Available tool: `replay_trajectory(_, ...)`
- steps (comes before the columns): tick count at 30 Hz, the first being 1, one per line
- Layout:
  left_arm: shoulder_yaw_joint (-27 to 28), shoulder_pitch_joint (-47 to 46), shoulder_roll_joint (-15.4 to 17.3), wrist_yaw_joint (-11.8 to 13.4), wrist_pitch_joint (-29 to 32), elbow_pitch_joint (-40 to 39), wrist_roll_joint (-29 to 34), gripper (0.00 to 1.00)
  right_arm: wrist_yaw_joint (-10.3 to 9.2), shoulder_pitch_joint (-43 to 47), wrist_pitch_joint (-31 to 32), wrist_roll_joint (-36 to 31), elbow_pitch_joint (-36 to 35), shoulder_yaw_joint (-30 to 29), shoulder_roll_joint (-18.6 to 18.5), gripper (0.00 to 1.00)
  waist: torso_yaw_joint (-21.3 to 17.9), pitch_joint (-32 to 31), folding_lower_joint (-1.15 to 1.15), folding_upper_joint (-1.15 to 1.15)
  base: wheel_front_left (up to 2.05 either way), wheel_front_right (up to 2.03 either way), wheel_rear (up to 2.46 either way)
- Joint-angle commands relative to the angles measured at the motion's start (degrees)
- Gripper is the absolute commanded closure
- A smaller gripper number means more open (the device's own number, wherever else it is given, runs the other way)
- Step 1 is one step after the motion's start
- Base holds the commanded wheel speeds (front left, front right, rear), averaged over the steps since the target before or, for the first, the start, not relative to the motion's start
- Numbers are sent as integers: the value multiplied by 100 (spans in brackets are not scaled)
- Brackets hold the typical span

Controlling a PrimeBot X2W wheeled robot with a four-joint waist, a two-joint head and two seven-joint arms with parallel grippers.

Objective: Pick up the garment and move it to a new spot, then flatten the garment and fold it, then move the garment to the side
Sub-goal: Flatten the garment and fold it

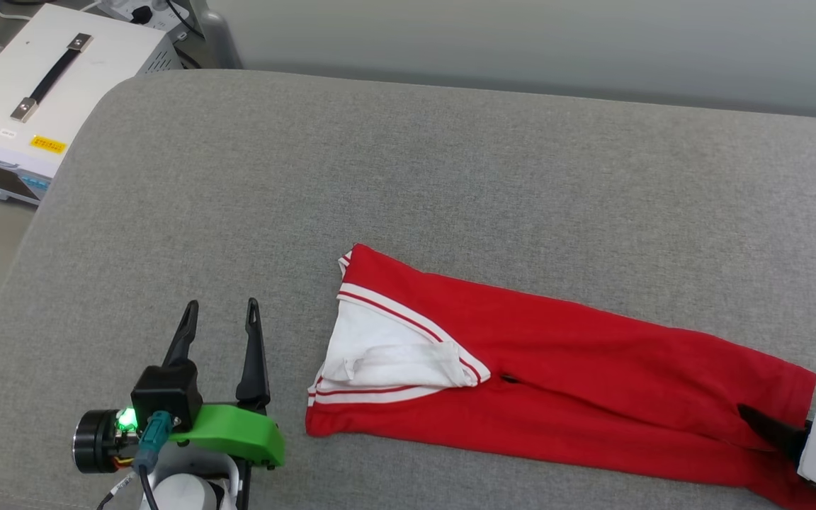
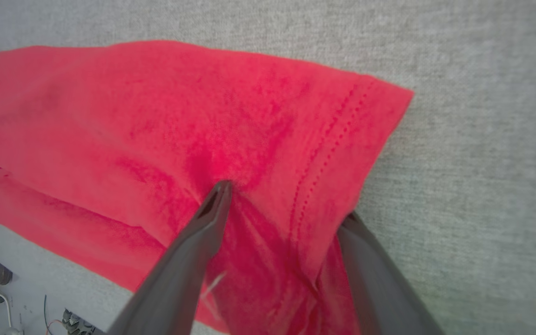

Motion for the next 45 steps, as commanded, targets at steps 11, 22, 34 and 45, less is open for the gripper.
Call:
replay_trajectory(11, 616, 293, -486, -489, -32, -140, 754, 0, -3, -53, -805, 71, 540, 321, -160, 100, -21, -193, 0, 0, 0, 0, 0)
replay_trajectory(22, 722, 398, -651, -858, -32, -98, 1110, 0, -3, 189, -1106, 245, 757, -12, -1023, 100, -121, -351, 0, 0, 0, 0, 0)
replay_trajectory(34, 816, 492, -740, -1009, -33, -32, 1266, 0, -3, 491, -628, 569, -367, -279, -1127, 100, -165, -482, 0, 0, 0, 0, 0)
replay_trajectory(45, 723, 387, -828, -1121, -33, 29, 1352, 0, -3, -111, 120, 198, -1928, 272, -555, 100, -74, -333, 0, 0, 0, 0, 0)
